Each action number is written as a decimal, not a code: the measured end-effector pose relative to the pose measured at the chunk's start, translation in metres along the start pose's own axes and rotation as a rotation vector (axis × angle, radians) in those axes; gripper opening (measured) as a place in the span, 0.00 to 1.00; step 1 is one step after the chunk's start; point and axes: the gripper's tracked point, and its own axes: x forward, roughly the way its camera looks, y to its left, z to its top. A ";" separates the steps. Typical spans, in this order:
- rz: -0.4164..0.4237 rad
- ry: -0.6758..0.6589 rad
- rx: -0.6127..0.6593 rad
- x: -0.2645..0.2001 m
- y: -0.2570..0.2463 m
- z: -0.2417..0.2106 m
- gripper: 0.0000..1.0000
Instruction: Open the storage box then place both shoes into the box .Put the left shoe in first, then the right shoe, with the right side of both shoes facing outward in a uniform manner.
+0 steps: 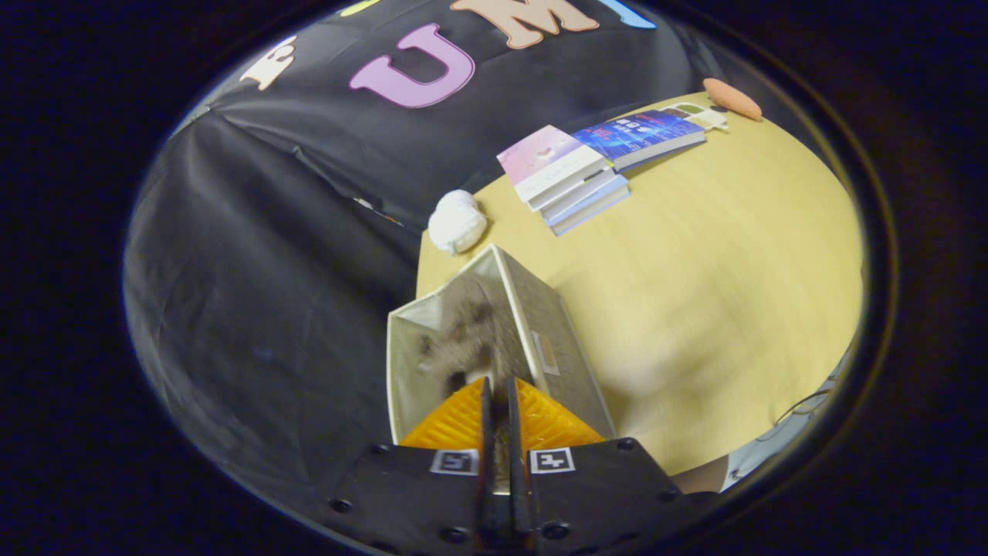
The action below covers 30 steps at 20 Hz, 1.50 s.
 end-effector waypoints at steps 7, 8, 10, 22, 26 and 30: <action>0.004 -0.025 0.010 0.012 0.000 0.016 0.08; 0.003 -0.026 0.011 0.013 -0.001 0.017 0.08; 0.001 -0.025 0.013 0.013 -0.001 0.017 0.08; -0.022 -0.028 0.002 0.018 -0.012 0.028 0.08; -0.039 -0.051 0.002 0.016 -0.025 0.039 0.08; -0.056 -0.117 -0.028 0.007 -0.038 0.062 0.08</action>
